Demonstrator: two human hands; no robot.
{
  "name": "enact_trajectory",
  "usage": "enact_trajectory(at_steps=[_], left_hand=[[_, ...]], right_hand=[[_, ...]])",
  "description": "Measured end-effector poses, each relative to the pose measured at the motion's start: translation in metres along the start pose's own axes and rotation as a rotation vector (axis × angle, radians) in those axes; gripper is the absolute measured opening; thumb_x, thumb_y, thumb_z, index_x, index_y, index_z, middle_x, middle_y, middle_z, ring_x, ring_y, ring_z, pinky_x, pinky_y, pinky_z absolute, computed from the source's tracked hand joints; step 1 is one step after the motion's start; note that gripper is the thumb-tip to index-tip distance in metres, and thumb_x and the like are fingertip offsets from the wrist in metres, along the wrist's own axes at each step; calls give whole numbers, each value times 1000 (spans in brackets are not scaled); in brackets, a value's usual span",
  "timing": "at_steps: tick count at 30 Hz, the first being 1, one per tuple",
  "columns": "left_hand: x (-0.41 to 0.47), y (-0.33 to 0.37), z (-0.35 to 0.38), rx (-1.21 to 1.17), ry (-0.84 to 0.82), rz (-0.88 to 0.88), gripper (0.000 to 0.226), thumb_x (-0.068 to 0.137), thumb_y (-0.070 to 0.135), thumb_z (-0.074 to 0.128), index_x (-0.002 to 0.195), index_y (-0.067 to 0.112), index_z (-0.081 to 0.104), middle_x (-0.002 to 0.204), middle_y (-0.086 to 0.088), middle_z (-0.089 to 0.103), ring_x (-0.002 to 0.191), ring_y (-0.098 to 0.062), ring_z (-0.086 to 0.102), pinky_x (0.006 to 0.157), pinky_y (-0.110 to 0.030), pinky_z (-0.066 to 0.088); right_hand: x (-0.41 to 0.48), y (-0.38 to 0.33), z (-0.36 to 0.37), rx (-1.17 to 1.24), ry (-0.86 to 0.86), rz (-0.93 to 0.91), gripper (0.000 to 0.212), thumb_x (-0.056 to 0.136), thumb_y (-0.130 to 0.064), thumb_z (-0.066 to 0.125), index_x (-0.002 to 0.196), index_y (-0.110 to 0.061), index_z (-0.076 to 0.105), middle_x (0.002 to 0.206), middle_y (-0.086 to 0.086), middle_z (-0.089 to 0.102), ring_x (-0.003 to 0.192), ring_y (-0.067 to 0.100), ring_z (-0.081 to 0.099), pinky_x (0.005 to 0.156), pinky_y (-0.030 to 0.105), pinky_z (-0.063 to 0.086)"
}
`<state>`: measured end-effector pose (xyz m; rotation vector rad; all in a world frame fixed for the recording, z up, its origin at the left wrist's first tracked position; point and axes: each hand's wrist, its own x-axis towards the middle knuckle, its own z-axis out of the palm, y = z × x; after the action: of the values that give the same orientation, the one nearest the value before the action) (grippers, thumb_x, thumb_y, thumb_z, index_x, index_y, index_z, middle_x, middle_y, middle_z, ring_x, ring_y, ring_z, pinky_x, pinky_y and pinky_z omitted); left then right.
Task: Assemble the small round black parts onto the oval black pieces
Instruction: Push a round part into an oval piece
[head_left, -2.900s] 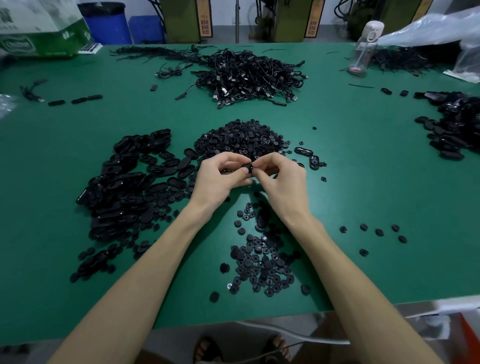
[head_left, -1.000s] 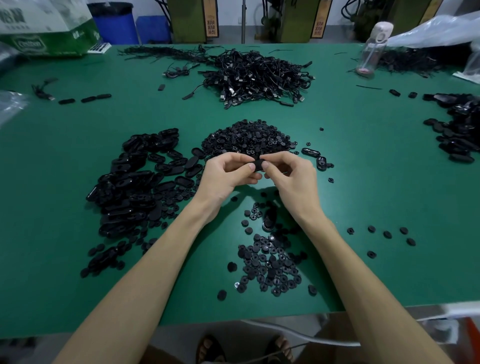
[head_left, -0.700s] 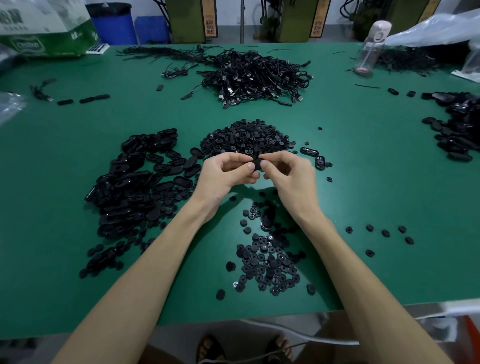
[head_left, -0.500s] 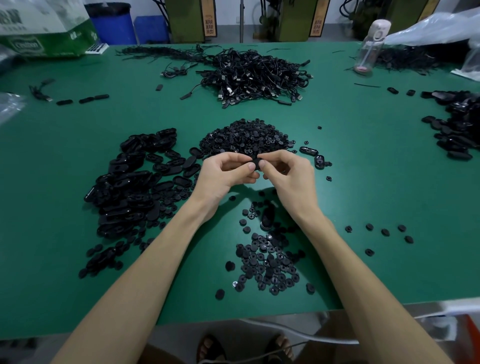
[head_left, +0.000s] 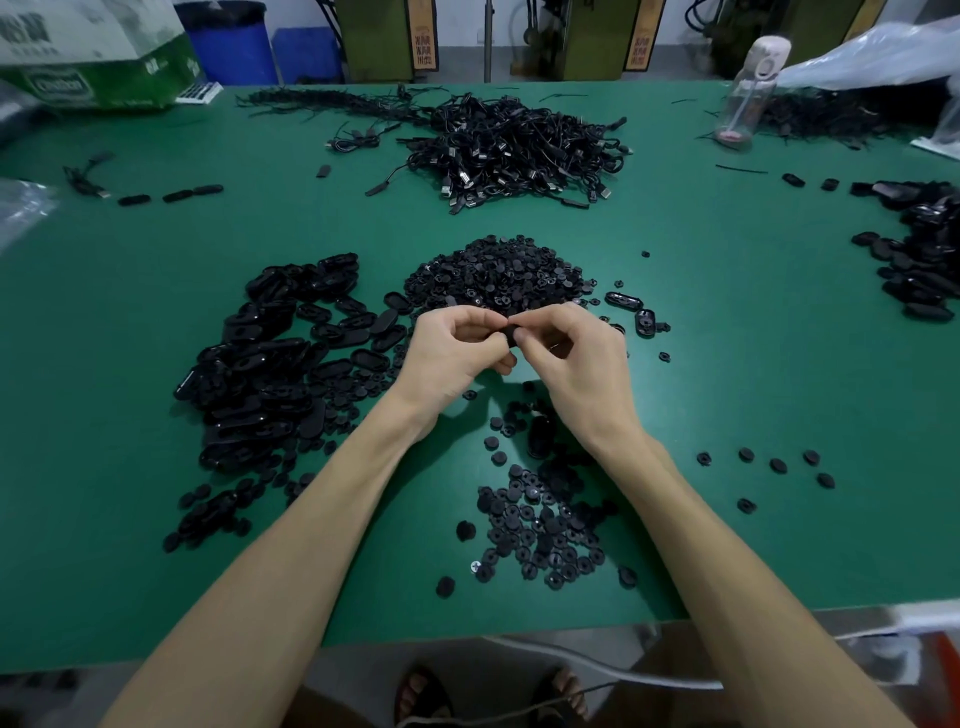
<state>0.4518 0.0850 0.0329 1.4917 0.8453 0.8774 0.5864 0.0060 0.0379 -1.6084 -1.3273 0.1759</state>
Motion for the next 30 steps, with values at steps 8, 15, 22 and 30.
enact_trajectory(at_steps=[8,15,22,30], left_hand=[[0,1,-2,-75,-20,72,14,92,-1,73,106,-2,73,89,-18,78,78,-29,78,76,-30,62],[3,2,-3,159,115,157,13,98,6,69,110,5,73,100,-8,77,90,-18,76,81,-36,64],[10,0,-52,1184,615,-52,40,89,-3,63,127,-3,51,135,-26,46,127,-40,42,108,-49,34],[13,-10,-72,1235,611,-208,22,94,-3,58,116,-5,57,134,-31,47,129,-48,40,113,-59,24]], right_hand=[[0,2,-4,91,15,14,20,95,-7,69,103,-23,78,87,-3,71,75,3,61,72,18,46],[3,4,-4,47,63,31,18,98,-7,66,104,-19,78,97,-3,73,88,7,65,78,21,51],[14,16,-18,128,363,346,21,100,-11,58,110,-20,74,98,-10,72,88,4,65,87,29,55],[19,24,-25,103,431,448,29,105,-11,51,132,-15,60,110,-5,63,100,17,64,98,42,53]])
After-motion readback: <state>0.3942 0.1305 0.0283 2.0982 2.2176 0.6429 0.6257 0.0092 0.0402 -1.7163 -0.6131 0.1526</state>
